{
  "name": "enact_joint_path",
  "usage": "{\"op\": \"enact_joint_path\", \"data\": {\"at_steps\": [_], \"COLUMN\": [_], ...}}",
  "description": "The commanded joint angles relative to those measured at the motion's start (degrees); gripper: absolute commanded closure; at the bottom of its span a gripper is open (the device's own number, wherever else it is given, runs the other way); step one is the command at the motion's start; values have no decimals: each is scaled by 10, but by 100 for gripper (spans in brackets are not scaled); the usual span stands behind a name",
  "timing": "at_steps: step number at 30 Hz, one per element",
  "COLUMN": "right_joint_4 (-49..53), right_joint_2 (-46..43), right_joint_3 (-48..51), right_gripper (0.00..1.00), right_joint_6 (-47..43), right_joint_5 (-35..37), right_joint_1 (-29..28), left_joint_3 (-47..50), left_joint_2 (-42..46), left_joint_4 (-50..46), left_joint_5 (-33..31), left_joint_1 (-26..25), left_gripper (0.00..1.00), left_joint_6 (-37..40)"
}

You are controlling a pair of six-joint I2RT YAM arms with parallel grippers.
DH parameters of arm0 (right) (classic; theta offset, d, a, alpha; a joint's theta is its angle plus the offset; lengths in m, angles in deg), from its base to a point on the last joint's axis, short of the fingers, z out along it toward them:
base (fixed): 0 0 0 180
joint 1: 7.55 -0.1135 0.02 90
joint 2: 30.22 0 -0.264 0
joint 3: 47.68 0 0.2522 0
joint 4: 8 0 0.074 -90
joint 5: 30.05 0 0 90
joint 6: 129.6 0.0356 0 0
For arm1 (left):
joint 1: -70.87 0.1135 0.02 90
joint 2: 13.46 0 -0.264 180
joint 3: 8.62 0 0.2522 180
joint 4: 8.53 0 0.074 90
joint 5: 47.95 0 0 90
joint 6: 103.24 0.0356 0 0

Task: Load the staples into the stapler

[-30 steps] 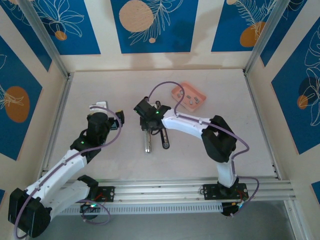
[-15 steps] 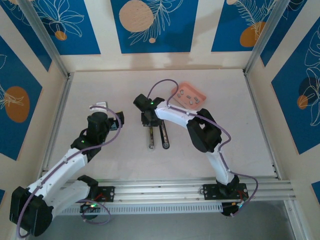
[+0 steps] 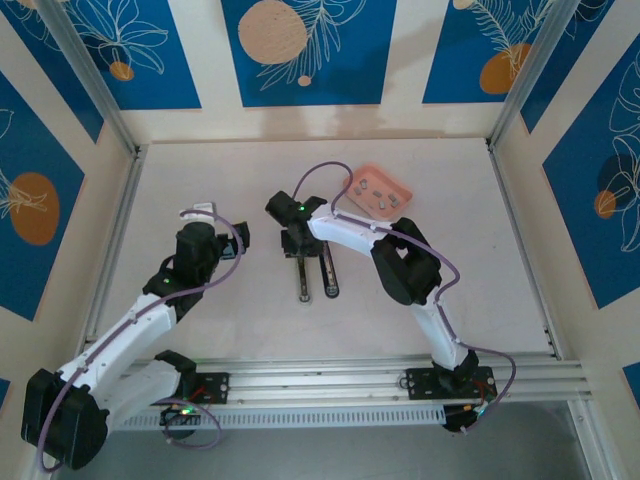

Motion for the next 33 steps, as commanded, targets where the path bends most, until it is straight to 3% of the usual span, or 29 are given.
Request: {"op": "enact_joint_path", "data": {"at_steps": [1, 4, 9, 13, 22, 27, 33], "right_joint_4": [4, 0, 17, 19, 1, -1, 23], "right_joint_2": [6, 7, 13, 11, -36, -103, -159], "right_joint_3": [-10, -7, -16, -17, -13, 14, 42], "right_gripper": [63, 62, 73, 74, 52, 48, 46], "right_joint_6": [-10, -9, -15, -31, -68, -96, -185], "right_joint_5": [-27, -31, -3, 17, 22, 27, -7], "right_joint_1": [-3, -5, -7, -9, -19, -14, 66], "left_joint_3": [4, 5, 5, 7, 7, 4, -5], "left_joint_2": [0, 1, 4, 5, 19, 19, 4], "left_joint_4": [16, 17, 20, 17, 12, 8, 9], "left_joint_5": [12, 13, 17, 23, 22, 24, 52], "left_joint_1": [7, 7, 8, 9, 9, 9, 9], "left_gripper": [0, 0, 0, 0, 0, 0, 0], "left_joint_6": [-10, -11, -6, -4, -4, -1, -5]}}
